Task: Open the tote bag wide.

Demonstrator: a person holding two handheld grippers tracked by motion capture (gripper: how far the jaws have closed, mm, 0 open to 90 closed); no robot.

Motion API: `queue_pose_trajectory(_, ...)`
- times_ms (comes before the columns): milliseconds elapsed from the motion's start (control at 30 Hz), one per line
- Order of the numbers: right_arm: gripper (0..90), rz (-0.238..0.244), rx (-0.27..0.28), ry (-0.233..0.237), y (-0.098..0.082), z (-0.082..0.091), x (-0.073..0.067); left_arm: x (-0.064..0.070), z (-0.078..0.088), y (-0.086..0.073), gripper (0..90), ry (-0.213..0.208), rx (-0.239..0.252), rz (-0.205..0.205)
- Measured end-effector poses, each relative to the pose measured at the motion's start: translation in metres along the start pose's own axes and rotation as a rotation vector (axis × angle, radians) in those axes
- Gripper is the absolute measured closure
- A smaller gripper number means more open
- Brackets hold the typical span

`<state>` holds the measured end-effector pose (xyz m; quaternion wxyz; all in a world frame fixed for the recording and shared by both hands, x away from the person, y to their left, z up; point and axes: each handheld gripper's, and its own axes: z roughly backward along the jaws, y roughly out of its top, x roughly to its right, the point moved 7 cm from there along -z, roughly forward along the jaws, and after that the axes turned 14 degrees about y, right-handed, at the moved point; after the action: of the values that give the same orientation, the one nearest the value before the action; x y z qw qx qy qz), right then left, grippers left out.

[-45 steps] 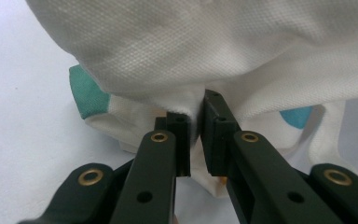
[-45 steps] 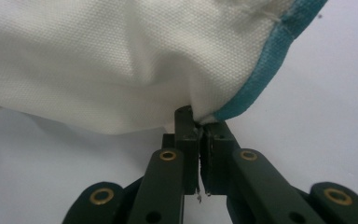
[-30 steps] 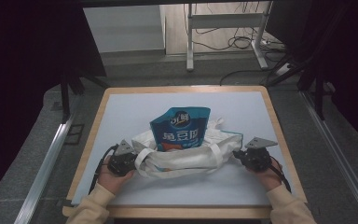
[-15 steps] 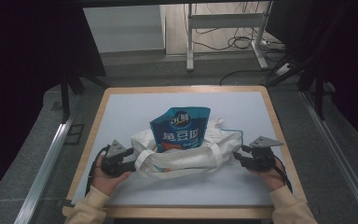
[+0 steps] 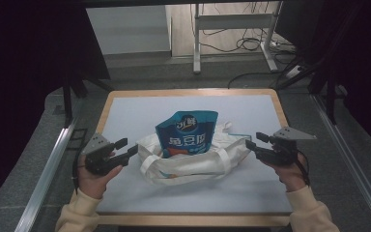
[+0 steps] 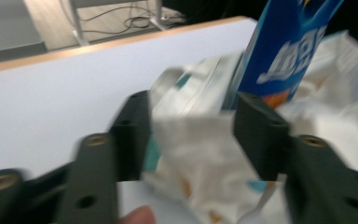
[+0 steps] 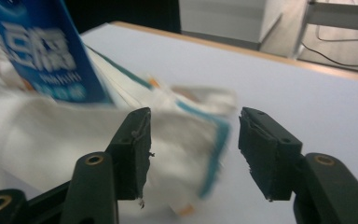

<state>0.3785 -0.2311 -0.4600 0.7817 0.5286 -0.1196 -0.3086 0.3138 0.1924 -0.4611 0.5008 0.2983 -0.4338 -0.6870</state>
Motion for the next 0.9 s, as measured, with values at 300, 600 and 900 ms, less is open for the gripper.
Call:
queue_pose_trajectory(300,79.3,0.098,-0.072,0.054,0.030,-0.041,-0.015,0.015,-0.040,0.030,89.5,-0.091,-0.072,0.007)
queue_pose_trajectory(600,87.3,0.105,-0.146,0.087,0.017,-0.065,-0.018,0.025,-0.054,0.003,89.5,-0.095,-0.159,-0.040)
queue_pose_trajectory(900,87.7,0.061,-0.232,0.106,-0.021,-0.074,-0.018,0.035,-0.071,-0.038,89.3,-0.096,-0.264,-0.089)
